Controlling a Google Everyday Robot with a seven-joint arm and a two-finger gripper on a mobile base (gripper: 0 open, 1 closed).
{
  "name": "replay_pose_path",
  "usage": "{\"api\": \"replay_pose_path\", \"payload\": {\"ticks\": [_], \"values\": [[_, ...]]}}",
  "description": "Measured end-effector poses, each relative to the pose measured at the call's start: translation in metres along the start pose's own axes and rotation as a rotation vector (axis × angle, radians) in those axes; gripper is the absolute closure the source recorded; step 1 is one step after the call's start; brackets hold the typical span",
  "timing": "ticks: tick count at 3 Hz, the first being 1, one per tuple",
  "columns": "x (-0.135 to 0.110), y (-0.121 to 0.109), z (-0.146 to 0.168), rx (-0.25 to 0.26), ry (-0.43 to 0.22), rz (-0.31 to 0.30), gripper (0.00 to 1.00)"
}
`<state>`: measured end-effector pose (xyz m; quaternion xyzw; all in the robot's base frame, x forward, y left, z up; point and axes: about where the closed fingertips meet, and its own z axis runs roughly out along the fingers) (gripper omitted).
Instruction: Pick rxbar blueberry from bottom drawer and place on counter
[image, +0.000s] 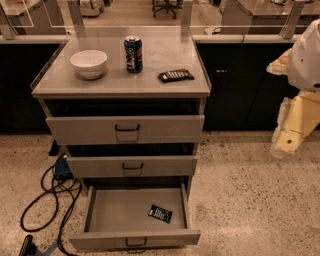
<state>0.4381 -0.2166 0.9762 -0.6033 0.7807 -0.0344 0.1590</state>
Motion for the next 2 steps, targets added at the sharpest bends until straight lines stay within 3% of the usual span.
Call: {"api": "replay_pose_path", "payload": {"ticks": [1,2], "values": [[0.0,0.0,0.0,0.0,0.0,0.0,0.0],[0.016,0.021,0.029,-0.047,-0.016,0.023,0.0]]}}
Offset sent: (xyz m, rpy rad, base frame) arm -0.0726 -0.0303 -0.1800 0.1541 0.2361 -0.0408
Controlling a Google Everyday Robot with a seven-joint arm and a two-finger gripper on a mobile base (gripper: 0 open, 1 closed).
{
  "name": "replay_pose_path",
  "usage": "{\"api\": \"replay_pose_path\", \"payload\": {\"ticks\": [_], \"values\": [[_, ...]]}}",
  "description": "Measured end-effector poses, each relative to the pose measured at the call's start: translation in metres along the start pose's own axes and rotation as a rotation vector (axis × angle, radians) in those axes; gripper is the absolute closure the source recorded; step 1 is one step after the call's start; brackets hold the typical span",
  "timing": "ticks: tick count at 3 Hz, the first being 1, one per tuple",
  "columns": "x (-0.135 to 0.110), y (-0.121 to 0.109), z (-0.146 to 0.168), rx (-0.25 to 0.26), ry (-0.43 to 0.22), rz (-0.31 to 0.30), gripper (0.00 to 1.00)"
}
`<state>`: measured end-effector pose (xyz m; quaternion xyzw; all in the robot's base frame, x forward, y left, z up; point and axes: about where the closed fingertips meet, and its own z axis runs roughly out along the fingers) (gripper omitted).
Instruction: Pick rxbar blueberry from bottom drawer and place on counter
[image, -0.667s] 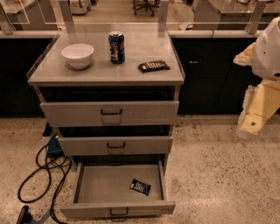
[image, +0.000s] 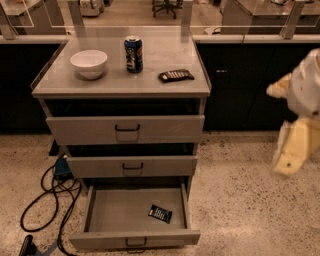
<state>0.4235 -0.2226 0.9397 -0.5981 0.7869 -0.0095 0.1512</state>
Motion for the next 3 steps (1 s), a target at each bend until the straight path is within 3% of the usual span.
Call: {"api": "replay_pose_path", "payload": {"ticks": [1,2,3], "values": [[0.033,0.038,0.089,-0.15,-0.1,0.049,0.0],[0.065,0.08,0.185,-0.338,-0.163,0.117,0.0],[0.073,0.089,0.279,-0.451,-0.193,0.171,0.0]]}}
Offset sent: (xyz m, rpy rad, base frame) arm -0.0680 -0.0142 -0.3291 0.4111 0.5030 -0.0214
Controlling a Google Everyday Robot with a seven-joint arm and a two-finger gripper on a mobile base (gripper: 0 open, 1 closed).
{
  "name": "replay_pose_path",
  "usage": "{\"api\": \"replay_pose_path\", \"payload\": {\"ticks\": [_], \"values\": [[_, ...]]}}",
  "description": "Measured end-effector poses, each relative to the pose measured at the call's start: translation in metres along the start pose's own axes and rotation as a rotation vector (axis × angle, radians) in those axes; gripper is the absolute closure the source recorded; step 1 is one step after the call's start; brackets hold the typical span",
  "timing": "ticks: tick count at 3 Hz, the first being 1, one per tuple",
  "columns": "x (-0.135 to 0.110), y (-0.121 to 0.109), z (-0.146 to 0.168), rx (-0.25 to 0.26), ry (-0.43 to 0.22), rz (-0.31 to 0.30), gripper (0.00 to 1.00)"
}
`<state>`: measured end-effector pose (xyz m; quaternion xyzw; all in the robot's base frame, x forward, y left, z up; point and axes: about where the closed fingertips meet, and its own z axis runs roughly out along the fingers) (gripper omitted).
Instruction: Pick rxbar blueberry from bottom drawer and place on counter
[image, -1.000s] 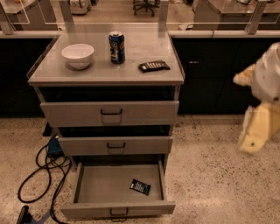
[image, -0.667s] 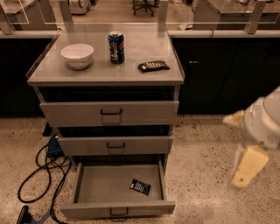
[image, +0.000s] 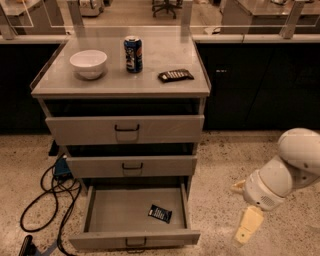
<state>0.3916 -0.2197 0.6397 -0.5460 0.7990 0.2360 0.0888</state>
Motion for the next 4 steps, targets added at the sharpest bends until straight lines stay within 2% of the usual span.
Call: {"api": "replay_pose_path", "payload": {"ticks": [1,3,4], "values": [[0.008,-0.05,0.055,-0.014,-0.033,0.05,0.0],[0.012,-0.051,0.076,-0.06,-0.067,0.067,0.0],[-0.01,-0.041,0.092,-0.032,-0.182,0.028,0.0]]}}
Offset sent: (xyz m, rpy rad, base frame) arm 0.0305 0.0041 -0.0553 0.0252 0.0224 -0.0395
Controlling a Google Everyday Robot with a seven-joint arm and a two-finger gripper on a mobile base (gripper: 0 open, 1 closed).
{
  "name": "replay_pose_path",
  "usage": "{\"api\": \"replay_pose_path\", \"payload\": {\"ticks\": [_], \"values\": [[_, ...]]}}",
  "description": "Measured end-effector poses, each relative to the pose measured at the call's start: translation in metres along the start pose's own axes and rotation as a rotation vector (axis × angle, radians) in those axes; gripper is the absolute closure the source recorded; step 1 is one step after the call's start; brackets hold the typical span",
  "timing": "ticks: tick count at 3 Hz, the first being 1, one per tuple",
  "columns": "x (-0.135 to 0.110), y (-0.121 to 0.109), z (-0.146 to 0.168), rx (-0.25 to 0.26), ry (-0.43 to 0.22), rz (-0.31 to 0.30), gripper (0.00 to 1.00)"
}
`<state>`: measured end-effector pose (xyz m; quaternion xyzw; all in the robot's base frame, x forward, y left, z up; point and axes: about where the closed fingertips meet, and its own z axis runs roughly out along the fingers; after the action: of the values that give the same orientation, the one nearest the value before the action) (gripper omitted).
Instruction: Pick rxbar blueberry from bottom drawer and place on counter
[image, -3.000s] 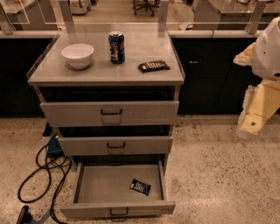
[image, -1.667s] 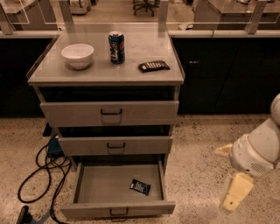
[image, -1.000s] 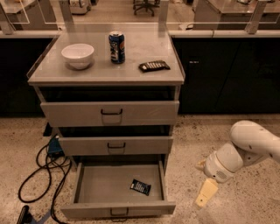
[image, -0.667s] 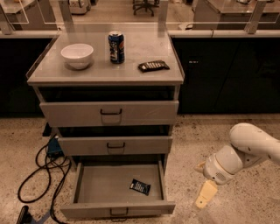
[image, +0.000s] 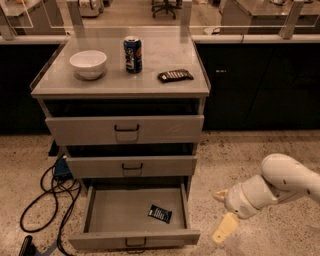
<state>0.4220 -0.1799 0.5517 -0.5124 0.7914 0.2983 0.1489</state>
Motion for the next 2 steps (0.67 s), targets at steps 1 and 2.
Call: {"api": "replay_pose_path", "payload": {"ticks": [1,2], "values": [[-0.064,0.001,0.009,0.105,-0.171,-0.046,0.0],[-0.125,-0.006,-0.002,0.241,-0.265,-0.049,0.0]]}}
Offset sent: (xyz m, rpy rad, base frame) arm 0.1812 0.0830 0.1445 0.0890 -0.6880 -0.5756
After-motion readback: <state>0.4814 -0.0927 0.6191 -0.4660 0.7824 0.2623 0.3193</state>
